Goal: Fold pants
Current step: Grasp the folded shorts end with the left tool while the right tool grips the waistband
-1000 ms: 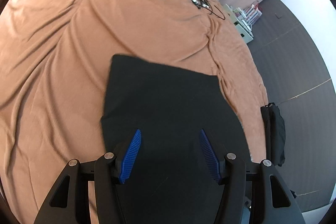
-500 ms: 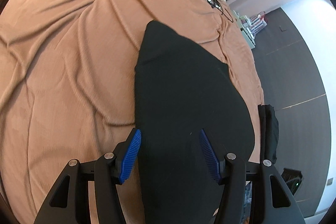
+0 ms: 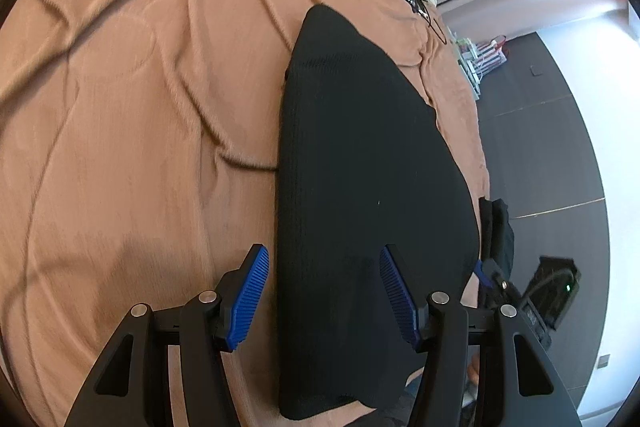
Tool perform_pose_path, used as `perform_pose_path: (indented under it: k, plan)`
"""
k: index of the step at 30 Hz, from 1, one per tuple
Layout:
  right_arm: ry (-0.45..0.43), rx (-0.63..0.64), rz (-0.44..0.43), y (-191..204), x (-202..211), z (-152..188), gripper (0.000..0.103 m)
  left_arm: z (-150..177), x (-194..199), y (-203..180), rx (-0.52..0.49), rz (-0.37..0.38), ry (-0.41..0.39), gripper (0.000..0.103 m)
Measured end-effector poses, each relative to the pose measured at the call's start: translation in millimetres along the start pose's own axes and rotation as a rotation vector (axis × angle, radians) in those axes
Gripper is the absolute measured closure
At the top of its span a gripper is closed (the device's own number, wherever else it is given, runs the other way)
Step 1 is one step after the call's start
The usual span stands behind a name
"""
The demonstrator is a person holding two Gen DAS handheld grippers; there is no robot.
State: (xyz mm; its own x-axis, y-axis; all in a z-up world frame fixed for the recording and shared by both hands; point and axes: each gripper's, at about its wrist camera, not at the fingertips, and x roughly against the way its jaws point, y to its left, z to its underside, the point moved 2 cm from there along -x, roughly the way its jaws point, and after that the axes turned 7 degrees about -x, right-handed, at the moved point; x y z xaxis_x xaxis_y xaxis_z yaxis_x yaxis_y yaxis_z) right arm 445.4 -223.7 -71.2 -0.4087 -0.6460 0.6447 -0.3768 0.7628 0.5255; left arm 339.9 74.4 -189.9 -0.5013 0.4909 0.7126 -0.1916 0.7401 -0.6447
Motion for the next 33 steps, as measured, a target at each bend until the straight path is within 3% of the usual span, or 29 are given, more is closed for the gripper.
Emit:
perform_pose_path:
  k: [13, 16, 18, 20, 26, 33]
  plan:
    - [0.111, 0.017, -0.053, -10.1, -44.0, -21.4, 0.039, 44.8, -7.8, -2.0, 0.024, 0.077, 0.042, 0.044]
    - [0.145, -0.010, -0.079, -14.2, -51.2, -19.5, 0.039, 52.7, -9.3, -3.5, 0.017, 0.067, 0.050, 0.061]
    - [0.158, -0.030, -0.106, -15.9, -52.5, -19.2, 0.039, 55.5, -7.4, -3.8, 0.018, 0.055, 0.058, 0.080]
    - [0.170, -0.022, -0.116, -13.4, -53.9, -19.3, 0.044, 54.3, -1.8, -6.4, 0.013, 0.064, 0.055, 0.087]
    - [0.187, -0.017, -0.111, -3.4, -56.6, -16.9, 0.045, 39.3, 23.0, -9.6, -0.017, 0.052, 0.038, 0.091]
    - [0.223, -0.056, -0.170, 5.3, -66.5, -5.0, 0.045, 26.3, 36.4, 3.6, -0.025, -0.004, 0.041, 0.091]
